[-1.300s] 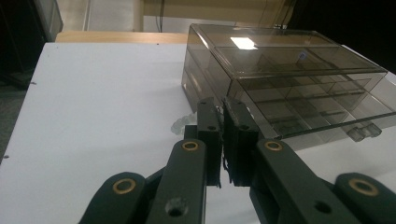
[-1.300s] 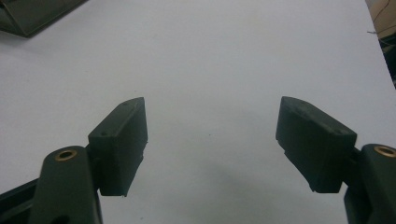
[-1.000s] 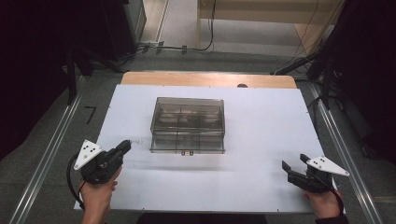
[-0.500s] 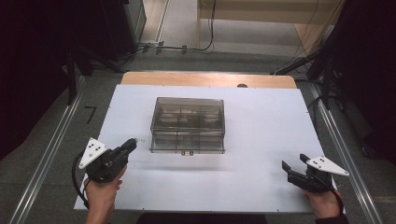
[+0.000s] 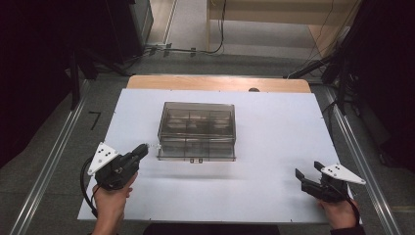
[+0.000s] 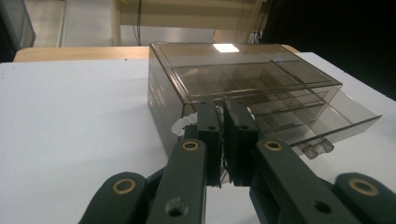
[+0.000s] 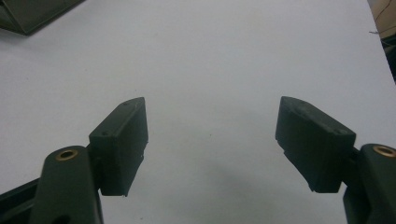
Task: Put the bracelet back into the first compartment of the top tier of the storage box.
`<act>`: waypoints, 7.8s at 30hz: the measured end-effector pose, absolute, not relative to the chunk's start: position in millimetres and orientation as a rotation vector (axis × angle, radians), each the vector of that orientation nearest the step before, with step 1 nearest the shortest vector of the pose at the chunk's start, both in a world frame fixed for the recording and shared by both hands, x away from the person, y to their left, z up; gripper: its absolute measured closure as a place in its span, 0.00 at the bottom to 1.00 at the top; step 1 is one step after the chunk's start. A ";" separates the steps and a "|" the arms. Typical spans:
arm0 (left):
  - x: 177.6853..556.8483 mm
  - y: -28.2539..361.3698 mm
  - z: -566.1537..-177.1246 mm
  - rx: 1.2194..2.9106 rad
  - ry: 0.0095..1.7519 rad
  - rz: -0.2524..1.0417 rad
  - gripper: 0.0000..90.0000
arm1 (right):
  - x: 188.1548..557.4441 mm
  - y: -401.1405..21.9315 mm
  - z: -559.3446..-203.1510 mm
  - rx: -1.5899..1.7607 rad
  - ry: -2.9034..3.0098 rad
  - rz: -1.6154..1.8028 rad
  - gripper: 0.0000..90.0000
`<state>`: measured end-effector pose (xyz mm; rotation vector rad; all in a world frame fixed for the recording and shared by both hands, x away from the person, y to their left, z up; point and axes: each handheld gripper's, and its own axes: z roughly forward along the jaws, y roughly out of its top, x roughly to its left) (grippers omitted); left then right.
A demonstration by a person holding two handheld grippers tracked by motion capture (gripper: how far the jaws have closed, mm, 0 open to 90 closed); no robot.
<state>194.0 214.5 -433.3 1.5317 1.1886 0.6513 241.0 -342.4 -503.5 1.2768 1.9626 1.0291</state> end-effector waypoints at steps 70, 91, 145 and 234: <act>230.0 183.6 -450.6 1.635 1.166 0.565 0.96 | 241.3 -342.5 -504.4 1.272 1.974 1.026 0.28; 235.3 181.5 -456.2 1.656 1.179 0.533 0.95 | 242.0 -342.5 -504.9 1.266 1.976 1.024 0.28; 221.5 216.1 -450.8 1.499 1.364 0.705 0.23 | 240.7 -343.0 -504.4 1.275 1.972 1.024 0.28; 178.0 274.7 -490.1 1.468 1.549 0.699 0.21 | 237.9 -342.5 -503.6 1.274 1.971 1.029 0.28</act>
